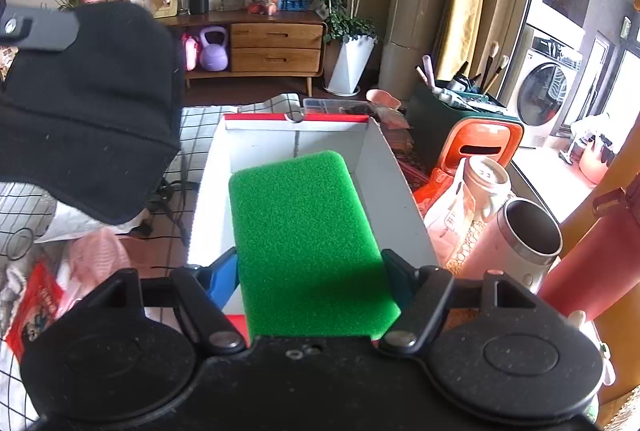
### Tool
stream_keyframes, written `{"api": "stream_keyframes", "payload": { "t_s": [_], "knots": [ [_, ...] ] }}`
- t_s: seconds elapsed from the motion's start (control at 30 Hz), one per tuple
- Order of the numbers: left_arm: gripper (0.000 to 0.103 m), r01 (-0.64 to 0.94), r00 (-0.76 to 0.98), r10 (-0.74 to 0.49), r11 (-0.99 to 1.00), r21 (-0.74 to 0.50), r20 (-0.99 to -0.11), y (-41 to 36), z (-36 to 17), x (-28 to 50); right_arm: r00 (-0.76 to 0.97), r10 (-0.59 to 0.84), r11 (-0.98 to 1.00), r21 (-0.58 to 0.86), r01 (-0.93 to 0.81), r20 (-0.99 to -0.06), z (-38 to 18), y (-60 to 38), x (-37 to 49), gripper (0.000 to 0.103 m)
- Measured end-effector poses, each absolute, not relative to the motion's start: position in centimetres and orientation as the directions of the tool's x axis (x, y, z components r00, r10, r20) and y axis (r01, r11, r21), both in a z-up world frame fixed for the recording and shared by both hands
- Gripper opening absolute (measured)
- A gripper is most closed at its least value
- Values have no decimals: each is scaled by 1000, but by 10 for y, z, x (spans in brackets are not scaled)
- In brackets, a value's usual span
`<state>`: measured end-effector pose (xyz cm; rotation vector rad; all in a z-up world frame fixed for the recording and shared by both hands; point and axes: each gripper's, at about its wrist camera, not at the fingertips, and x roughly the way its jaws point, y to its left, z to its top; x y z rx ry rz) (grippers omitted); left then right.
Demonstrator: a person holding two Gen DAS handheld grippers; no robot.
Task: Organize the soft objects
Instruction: 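Carry the black cap and green sponge into the red box and open both grippers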
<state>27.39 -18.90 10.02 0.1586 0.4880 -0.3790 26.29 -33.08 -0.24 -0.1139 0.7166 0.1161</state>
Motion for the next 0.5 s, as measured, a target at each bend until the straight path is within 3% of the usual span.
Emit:
{"api": "stream_keyframes", "payload": {
  "t_s": [0.5],
  "knots": [
    [6,395,767,-309,918,34,-562,-248,31,364,689,23,991,-72,-110,-725,-37,-344,329,73]
  ]
}}
